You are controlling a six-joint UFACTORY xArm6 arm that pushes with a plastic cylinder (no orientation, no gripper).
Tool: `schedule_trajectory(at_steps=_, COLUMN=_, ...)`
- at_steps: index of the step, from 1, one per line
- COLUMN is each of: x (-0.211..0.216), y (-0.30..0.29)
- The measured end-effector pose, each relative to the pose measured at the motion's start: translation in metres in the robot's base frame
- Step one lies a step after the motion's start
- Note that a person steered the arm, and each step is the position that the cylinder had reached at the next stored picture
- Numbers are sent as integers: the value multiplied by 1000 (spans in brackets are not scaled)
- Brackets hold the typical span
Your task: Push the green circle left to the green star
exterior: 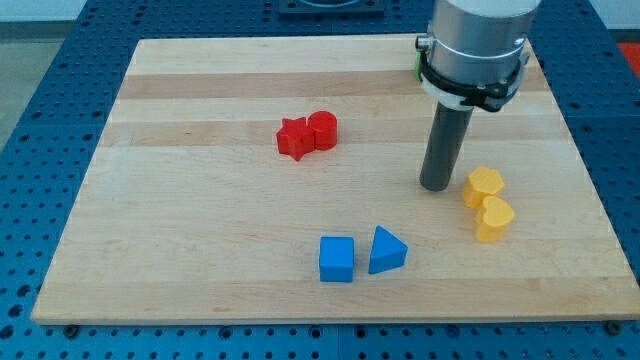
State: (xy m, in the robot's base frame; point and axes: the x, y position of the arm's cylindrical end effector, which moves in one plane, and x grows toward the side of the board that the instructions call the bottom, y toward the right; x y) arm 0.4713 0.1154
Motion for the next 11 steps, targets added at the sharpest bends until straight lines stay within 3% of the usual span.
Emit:
schedule_trajectory(at_steps=3, x=2, y=15)
schedule_trajectory(at_steps=4, x=-25, y=15)
schedule_trajectory(at_steps=7, x=-178, y=43)
schedule_trajectory(at_steps=11, x=-203, y=23)
